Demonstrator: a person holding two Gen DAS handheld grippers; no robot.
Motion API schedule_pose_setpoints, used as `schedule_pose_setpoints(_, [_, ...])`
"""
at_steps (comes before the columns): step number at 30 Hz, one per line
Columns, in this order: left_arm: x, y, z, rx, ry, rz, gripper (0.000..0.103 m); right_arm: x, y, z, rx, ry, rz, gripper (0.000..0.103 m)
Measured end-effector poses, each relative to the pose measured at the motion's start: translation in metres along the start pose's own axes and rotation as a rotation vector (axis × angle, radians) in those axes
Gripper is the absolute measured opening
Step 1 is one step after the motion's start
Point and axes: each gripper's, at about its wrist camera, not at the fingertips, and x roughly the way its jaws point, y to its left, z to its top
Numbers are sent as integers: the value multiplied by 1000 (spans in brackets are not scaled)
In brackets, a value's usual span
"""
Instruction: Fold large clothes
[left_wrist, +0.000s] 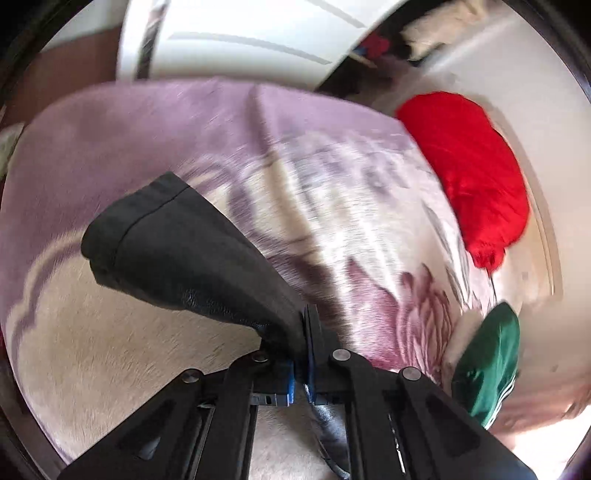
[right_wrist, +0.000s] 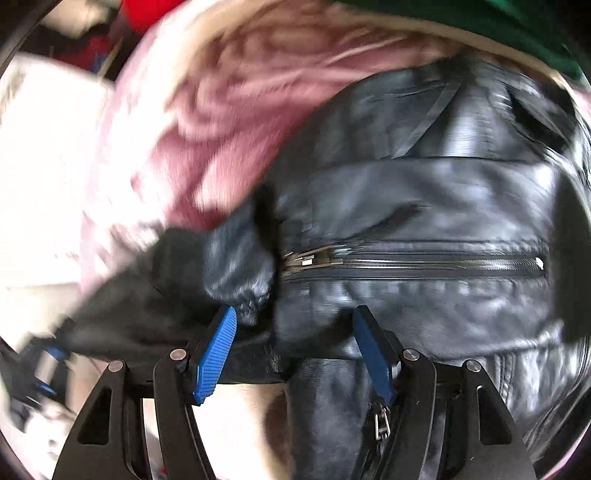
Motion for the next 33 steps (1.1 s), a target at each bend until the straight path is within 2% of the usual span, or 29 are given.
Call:
schedule_pose_setpoints(5, [-11,-72,-6,190,-90,-60,2,-54,-72,-5,141,-79,28,67])
schedule_pose_setpoints(8, [-19,-135,-28,350,-139,-130,2,-80,-117,-10,239,-117,58,67])
schedule_pose_setpoints(10, [-18,-171,-51,426,-127,-184,2,-92,-152,-10,301,-139,87,67])
schedule_pose_setpoints(12, [-16,-208,-84,506,-96,-230,2,-105,-191,-9,359,-159,121,67])
schedule_pose_setpoints(14, [-11,-245,-128,600,-55,-264,2,-112,-213,-10,397,-166,136,67])
schedule_pose_setpoints(16, [-4,-278,-182,704,7,-296,2,-125,-238,-13,413,-175,154,67])
schedule_pose_setpoints(18, [10,-307,-242,801,101,-313,2,-139,-263,-16,417,-188,149,67])
schedule_pose_setpoints(21, [38,-329,-333,918,251,-303,2,-159,-307,-20,439,-195,134,67])
schedule_pose_setpoints(24, [63,-333,-394,1017,327,-252,2,-173,-345,-27,464,-202,115,67])
schedule_pose_setpoints(26, [83,-332,-426,1092,372,-186,3,-181,-371,-33,472,-203,96,67])
schedule_pose_setpoints(28, [96,-329,-446,1171,402,-89,6,-185,-395,-37,479,-177,84,67])
schedule_pose_setpoints(31, [95,-326,-460,1264,410,-25,8,-185,-419,-41,482,-129,87,68])
schedule_pose_setpoints(32, [88,-323,-458,1265,418,-29,15,-187,-424,-42,480,-120,90,69])
schedule_pose_setpoints(33, [81,-321,-457,1257,428,-39,30,-189,-430,-42,478,-119,92,71])
